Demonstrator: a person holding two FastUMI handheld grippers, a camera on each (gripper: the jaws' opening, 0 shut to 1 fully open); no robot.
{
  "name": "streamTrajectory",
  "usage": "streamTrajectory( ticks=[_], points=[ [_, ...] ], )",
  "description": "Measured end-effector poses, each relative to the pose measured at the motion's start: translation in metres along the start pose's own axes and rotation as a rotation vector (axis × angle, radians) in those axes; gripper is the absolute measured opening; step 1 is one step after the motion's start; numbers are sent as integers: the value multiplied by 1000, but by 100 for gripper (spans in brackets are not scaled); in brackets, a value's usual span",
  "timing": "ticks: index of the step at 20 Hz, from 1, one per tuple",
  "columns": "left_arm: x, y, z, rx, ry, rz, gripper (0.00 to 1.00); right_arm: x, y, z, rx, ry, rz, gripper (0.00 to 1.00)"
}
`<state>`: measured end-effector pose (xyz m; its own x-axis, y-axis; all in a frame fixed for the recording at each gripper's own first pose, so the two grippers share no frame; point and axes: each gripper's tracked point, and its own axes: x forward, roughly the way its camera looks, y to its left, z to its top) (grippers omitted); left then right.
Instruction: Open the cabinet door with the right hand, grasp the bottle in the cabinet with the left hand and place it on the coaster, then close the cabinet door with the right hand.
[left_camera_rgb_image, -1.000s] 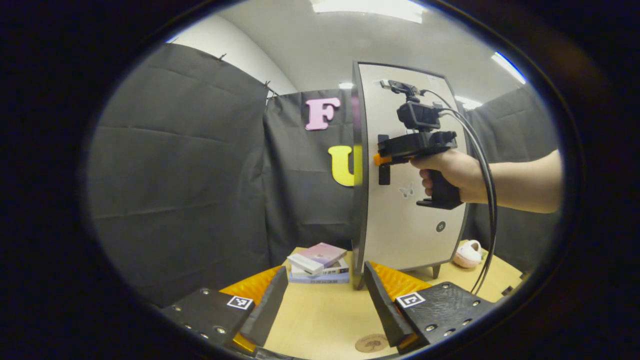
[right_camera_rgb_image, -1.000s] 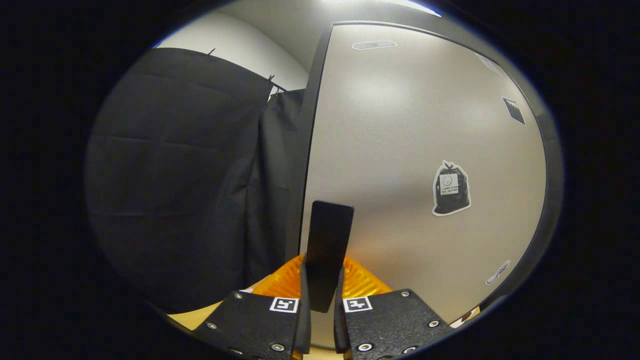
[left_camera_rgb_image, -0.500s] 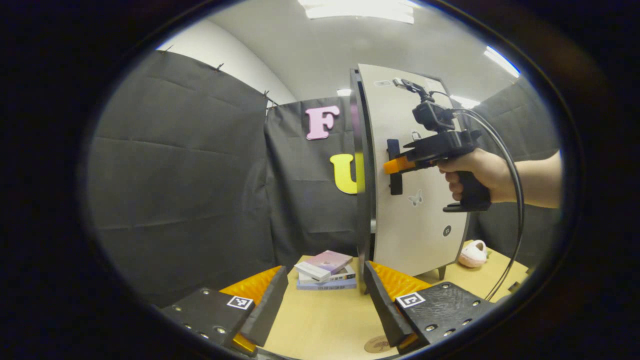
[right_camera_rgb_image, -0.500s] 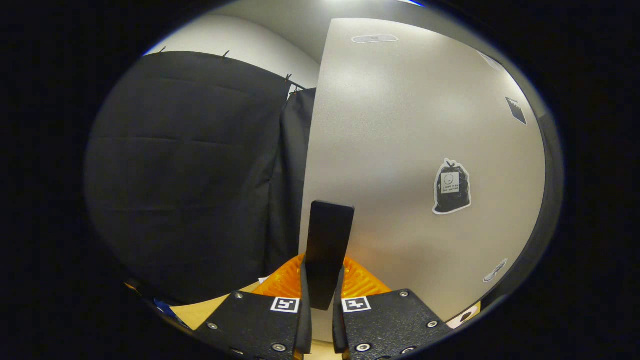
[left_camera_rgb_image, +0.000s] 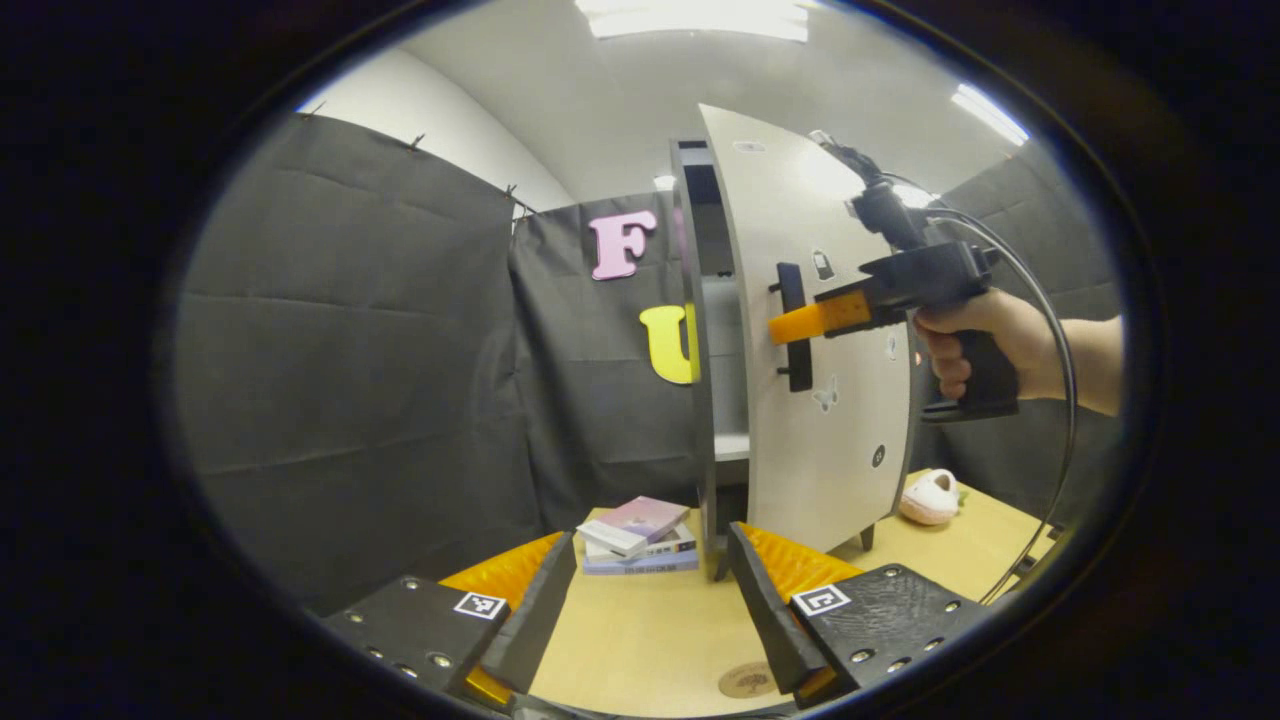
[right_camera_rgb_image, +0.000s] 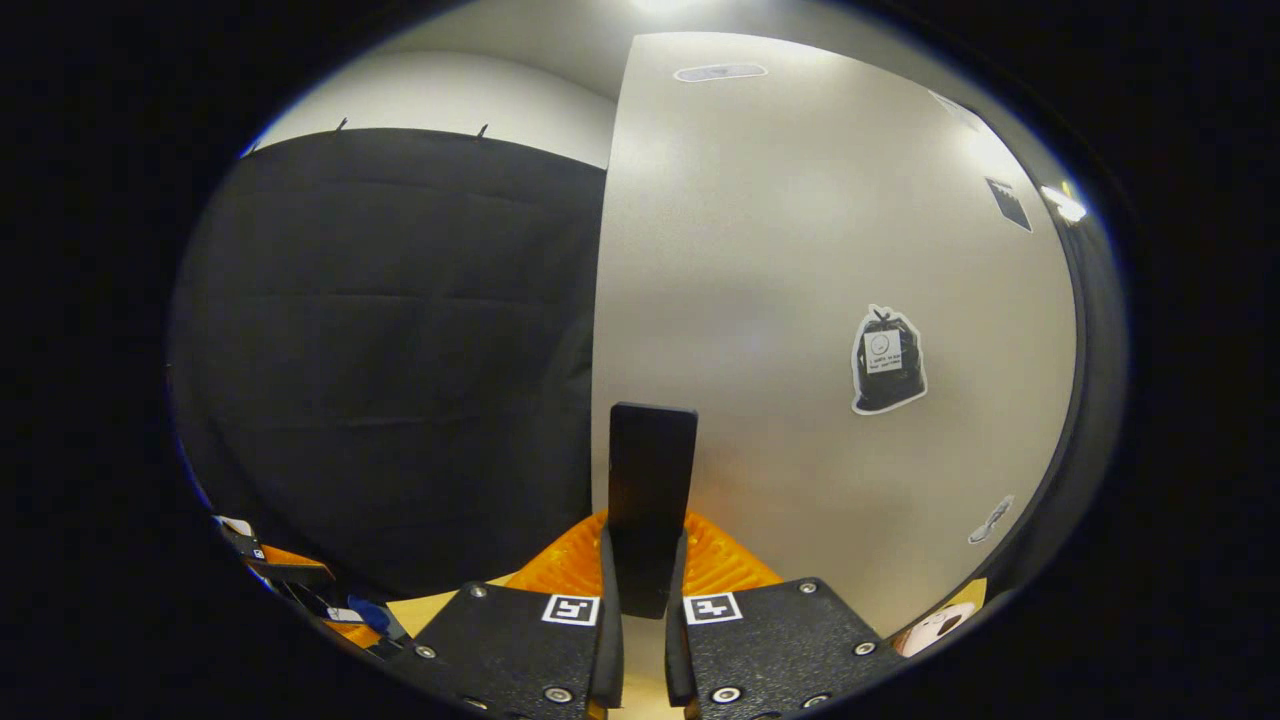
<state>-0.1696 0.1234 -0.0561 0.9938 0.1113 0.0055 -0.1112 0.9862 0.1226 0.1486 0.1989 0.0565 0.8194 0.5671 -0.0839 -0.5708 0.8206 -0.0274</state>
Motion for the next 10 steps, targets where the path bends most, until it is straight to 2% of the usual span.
streamTrajectory(
  ticks=[4, 10],
  points=[
    [2, -9, 15, 11, -18, 0, 88, -6, -3, -1, 6, -1, 54, 16],
    [15, -10, 40, -3, -75, 53, 88, -20, -6, -4, 0, 13, 149, 17]
  ],
)
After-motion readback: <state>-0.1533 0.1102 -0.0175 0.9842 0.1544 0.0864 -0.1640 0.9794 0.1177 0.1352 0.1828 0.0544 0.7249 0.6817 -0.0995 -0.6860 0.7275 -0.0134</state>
